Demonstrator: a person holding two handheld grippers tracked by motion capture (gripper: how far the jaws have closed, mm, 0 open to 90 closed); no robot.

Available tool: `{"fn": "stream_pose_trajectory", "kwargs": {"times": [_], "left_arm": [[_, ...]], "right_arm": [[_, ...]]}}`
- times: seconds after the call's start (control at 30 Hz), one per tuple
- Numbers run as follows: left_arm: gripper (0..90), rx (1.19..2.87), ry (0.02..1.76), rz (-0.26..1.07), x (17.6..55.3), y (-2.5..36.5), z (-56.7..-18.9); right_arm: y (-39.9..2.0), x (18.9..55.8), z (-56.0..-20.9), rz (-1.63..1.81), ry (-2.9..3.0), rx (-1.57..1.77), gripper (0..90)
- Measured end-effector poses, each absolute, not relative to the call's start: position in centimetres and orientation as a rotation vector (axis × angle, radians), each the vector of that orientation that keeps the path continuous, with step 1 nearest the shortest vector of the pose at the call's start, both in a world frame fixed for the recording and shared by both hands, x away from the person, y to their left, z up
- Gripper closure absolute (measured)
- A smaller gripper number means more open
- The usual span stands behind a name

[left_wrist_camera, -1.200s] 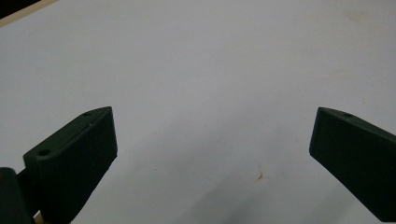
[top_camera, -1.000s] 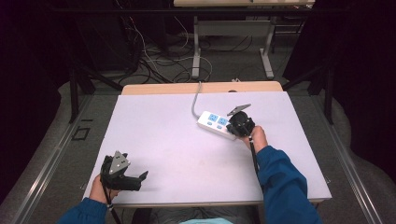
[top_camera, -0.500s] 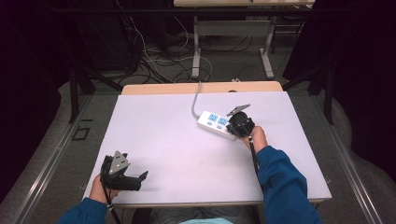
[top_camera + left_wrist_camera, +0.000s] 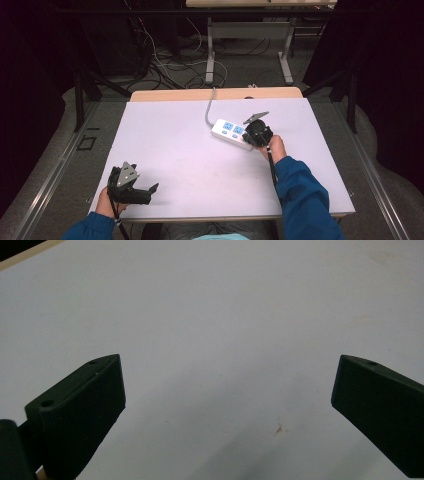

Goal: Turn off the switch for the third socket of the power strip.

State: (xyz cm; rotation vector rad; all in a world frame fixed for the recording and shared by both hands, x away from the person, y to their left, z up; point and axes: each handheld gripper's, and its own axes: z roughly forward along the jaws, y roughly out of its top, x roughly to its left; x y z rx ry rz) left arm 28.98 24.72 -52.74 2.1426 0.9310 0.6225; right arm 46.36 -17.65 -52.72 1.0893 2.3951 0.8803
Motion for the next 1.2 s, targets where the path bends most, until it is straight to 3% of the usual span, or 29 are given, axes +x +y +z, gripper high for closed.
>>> {"fn": "stream_pose_trajectory", "kwargs": {"times": [1.2], "left_arm": [[0.9,2.140,0.922,0.637,28.99,24.76,-52.68]], "right_arm": [[-17.33,46.43,-52.89,0.901,2.382,1.079,90.0]]}}
